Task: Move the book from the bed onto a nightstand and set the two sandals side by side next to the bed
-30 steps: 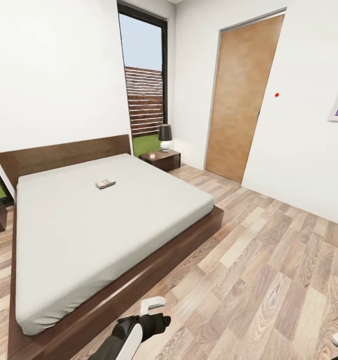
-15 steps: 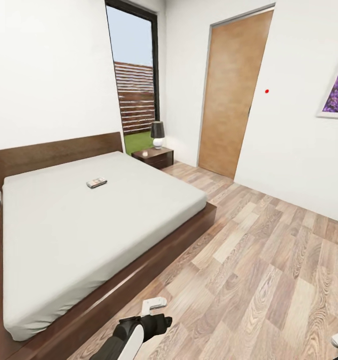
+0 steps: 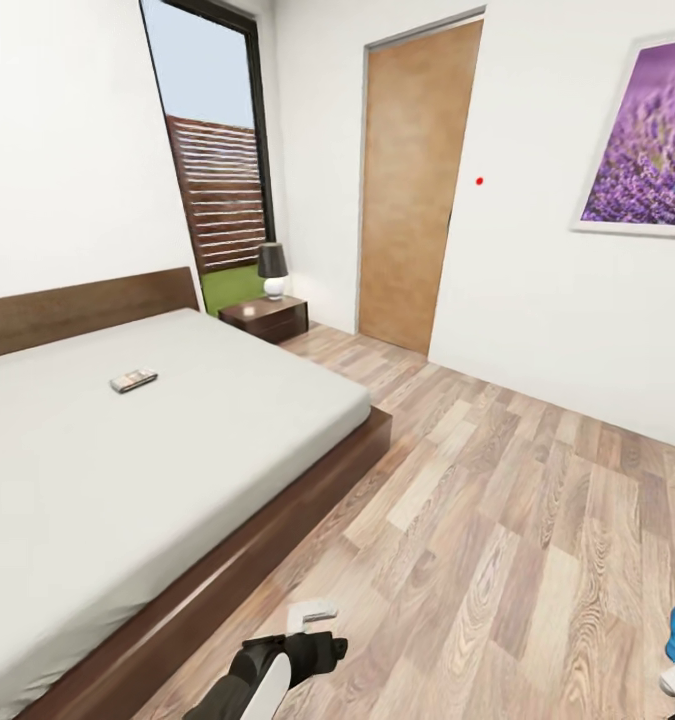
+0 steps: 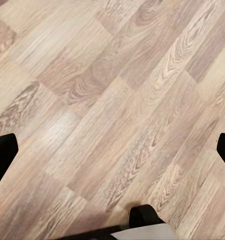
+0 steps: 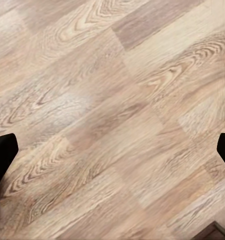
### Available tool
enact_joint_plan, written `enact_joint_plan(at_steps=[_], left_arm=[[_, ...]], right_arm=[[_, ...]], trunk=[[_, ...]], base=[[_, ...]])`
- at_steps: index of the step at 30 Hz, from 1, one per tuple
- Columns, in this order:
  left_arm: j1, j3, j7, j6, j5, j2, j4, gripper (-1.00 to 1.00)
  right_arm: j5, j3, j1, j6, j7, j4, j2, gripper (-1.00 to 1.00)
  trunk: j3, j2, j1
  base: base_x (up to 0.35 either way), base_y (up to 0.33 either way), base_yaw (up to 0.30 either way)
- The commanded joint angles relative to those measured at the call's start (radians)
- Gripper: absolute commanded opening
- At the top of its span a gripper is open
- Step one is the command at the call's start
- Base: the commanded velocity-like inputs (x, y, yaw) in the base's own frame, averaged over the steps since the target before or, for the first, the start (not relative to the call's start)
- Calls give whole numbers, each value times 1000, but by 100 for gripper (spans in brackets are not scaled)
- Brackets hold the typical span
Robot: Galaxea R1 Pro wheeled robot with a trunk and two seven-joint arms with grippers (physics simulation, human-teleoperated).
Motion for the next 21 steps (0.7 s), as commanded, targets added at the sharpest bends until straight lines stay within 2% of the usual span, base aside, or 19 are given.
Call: enact_joint_plan(at_steps=[1, 21], left_arm=[[0, -3, 9, 3, 11, 0, -2, 100], [0, -7, 9, 3, 11, -1, 17, 100]], right_arm=[[2, 0, -1, 5, 3, -1, 0, 100], [9, -4, -7, 6, 2, 0, 0, 100]], trunk=[[-1, 0, 0], [-2, 0, 0]], base=[[239, -228, -261], [242, -230, -264]])
